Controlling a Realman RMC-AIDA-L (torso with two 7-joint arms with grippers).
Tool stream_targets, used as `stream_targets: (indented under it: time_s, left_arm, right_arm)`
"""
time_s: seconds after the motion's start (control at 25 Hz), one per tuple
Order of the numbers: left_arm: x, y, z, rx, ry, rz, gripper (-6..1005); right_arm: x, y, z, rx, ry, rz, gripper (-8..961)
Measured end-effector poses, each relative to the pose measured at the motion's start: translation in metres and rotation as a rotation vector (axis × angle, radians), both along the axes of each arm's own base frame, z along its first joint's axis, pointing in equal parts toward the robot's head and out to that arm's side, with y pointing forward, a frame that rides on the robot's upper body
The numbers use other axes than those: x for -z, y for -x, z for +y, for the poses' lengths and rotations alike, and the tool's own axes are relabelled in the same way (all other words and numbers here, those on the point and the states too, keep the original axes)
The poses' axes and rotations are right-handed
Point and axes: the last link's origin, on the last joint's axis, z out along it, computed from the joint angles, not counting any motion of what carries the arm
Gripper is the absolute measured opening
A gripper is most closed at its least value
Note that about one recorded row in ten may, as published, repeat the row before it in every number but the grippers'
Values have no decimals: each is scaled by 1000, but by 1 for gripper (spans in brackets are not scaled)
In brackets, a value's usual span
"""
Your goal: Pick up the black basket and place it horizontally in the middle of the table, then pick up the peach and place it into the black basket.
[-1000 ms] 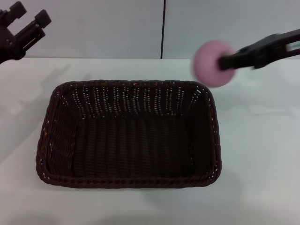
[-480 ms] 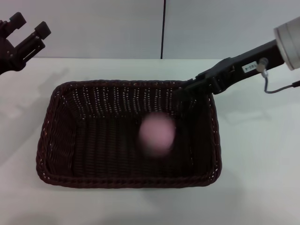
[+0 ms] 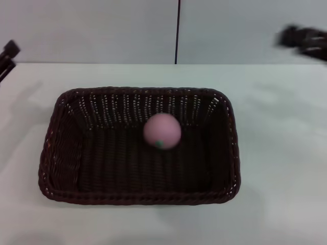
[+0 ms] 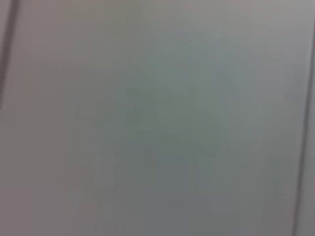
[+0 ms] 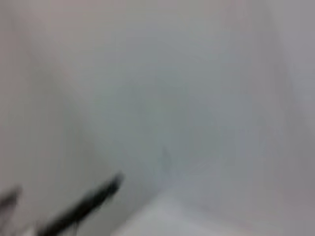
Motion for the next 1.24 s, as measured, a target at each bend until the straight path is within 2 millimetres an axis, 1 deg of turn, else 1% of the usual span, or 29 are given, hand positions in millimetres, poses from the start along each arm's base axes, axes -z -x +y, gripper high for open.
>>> stream_targets:
  time_s: [0.04, 0.08, 0.16, 0.2, 0.24, 0.28, 0.32, 0.36, 0.44, 0.48, 0.64, 0.68, 0.84, 1.0, 1.04, 1.24]
  left_arm:
    - [-1, 13, -8, -27, -47, -9, 728]
    - [-1, 13, -8, -27, -47, -9, 728]
    - [-2, 26, -17, -57, -101, -33, 728]
    - [-3, 30, -20, -66, -123, -38, 728]
    - [-3, 39, -29, -89, -191, -41, 728]
    - [-3, 39, -29, -89, -191, -41, 728]
    - [-2, 41, -33, -96, -216, -31, 728]
    - [-1, 43, -37, -98, -251, -12, 728]
    - [6, 45, -48, -105, -321, 48, 728]
    - [6, 45, -48, -105, -321, 48, 728]
    - [20, 50, -61, -146, -345, 86, 728]
    - [20, 50, -61, -146, -345, 86, 728]
    - [25, 50, -75, -180, -404, 60, 728]
    - [29, 52, -80, -208, -408, 38, 728]
    - [31, 51, -83, -208, -407, 25, 728]
    - [38, 46, -87, -195, -389, 0, 728]
  right_arm:
    - [-7, -34, -19, 26, -204, 141, 695]
    - [-7, -34, -19, 26, -204, 141, 699]
    - [-8, -64, -40, 59, -451, 251, 708]
    - [-4, -75, -49, 91, -546, 279, 712]
    - [5, -96, -68, 170, -752, 289, 716]
    - [5, -96, -68, 170, -752, 289, 721]
    - [19, -109, -80, 246, -876, 247, 725]
    - [19, -109, -80, 246, -876, 247, 725]
    - [39, -119, -92, 354, -988, 170, 725]
    - [39, -119, -92, 354, -988, 170, 725]
    - [56, -121, -97, 425, -1059, 77, 725]
    - [56, -121, -97, 425, -1059, 77, 725]
    - [54, -120, -93, 422, -1068, 66, 725]
    - [55, -119, -88, 421, -1064, 59, 725]
    - [55, -120, -87, 425, -1060, 54, 725]
    - [53, -118, -82, 410, -1067, 53, 725]
